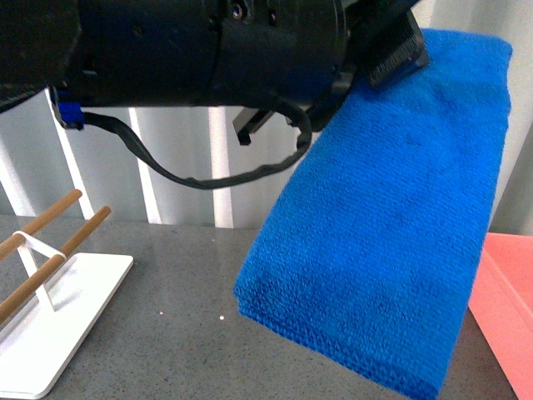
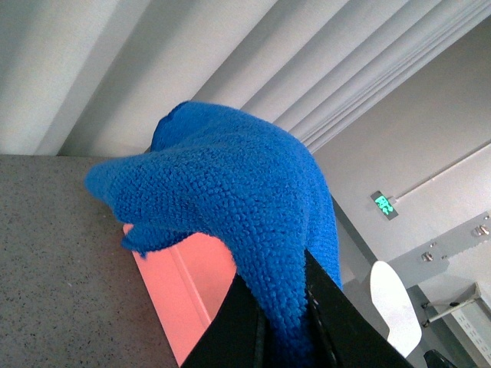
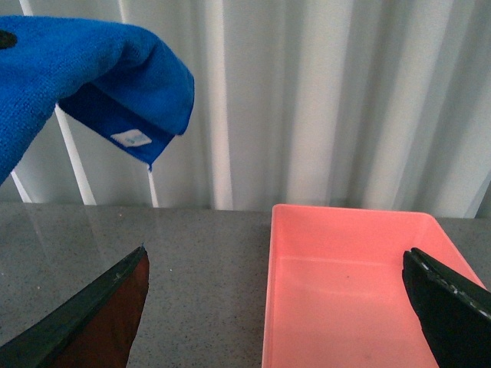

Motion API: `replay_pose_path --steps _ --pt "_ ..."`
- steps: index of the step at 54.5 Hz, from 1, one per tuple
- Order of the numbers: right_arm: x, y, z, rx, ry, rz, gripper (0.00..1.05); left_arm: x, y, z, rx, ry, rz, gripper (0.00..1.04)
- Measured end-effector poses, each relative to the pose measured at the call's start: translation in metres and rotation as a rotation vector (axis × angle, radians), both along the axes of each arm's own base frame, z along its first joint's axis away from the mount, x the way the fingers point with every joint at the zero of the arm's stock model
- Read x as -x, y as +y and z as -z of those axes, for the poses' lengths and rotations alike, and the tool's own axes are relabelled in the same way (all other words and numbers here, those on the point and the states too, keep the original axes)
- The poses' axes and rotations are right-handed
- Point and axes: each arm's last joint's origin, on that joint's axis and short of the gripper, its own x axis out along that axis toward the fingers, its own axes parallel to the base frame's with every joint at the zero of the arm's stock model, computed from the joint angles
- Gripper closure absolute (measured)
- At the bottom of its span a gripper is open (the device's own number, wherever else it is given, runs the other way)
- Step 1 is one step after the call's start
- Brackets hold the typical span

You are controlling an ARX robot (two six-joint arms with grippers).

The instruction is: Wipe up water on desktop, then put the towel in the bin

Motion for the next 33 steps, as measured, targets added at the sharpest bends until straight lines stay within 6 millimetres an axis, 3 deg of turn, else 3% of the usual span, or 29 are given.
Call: replay_pose_path --steps 5,10,16,25,33 --pt "0.000 0.000 0.000 0.000 0.000 0.000 0.07 -0.001 0.001 0.000 0.004 0.004 -0.009 0.99" --pt "-0.004 -0.001 0.005 -0.123 0.198 -0.071 0.07 -0.001 0.002 0.000 0.005 0.005 -0.015 0.99" --pt "-0.014 -0.002 0.007 -0.207 0.253 -0.119 0.07 -0.001 0.002 -0.001 0.006 0.004 -0.014 0.99" --pt "-0.034 0.006 -0.011 -0.187 0.247 -0.348 0.07 -0.001 0.002 -0.001 0.007 0.006 -0.014 0.99" --pt "-0.047 0.020 -0.011 -0.178 0.263 -0.596 0.07 -0.002 0.002 -0.001 0.008 0.005 -0.014 0.99"
